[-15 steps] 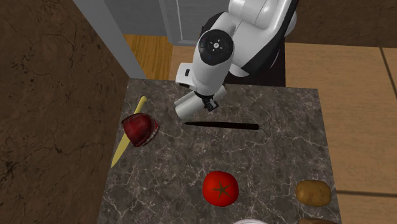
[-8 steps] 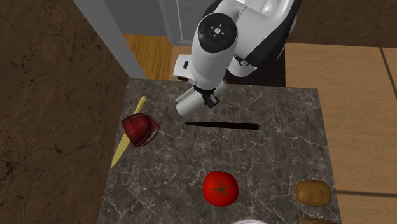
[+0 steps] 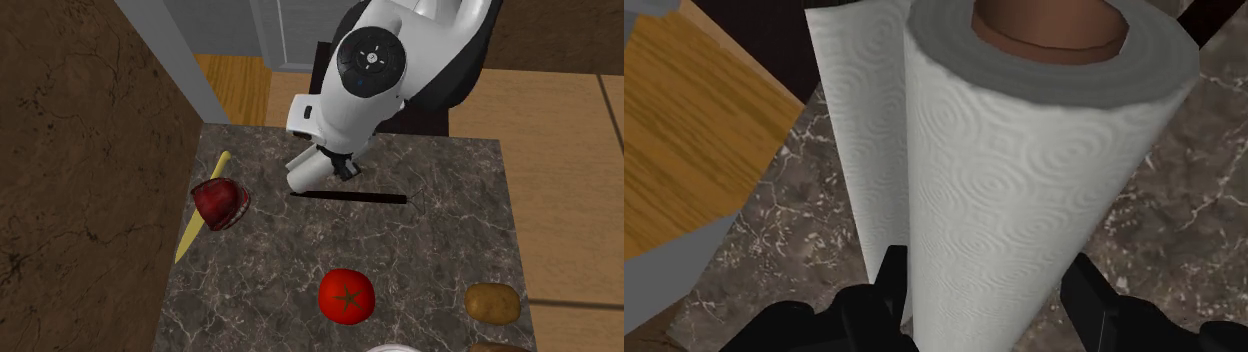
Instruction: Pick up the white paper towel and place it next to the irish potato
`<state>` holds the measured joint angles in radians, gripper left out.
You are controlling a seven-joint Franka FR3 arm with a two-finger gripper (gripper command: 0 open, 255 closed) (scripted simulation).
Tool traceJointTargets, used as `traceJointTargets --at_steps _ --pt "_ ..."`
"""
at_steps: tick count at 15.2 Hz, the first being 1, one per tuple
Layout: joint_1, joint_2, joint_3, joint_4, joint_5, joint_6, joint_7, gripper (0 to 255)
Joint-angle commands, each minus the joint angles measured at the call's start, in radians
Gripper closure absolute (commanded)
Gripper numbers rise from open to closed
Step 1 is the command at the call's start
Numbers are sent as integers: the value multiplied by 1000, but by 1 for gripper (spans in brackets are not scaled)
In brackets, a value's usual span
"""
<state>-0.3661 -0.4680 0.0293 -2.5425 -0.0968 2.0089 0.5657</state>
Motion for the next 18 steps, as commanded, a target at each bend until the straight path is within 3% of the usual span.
traceJointTargets --at_steps 1,9,18 --pt "22 32 34 28 19 0 45 255" --pt "93 211 162 201 61 -8 225 255" --pt "163 461 275 478 31 -52 427 255"
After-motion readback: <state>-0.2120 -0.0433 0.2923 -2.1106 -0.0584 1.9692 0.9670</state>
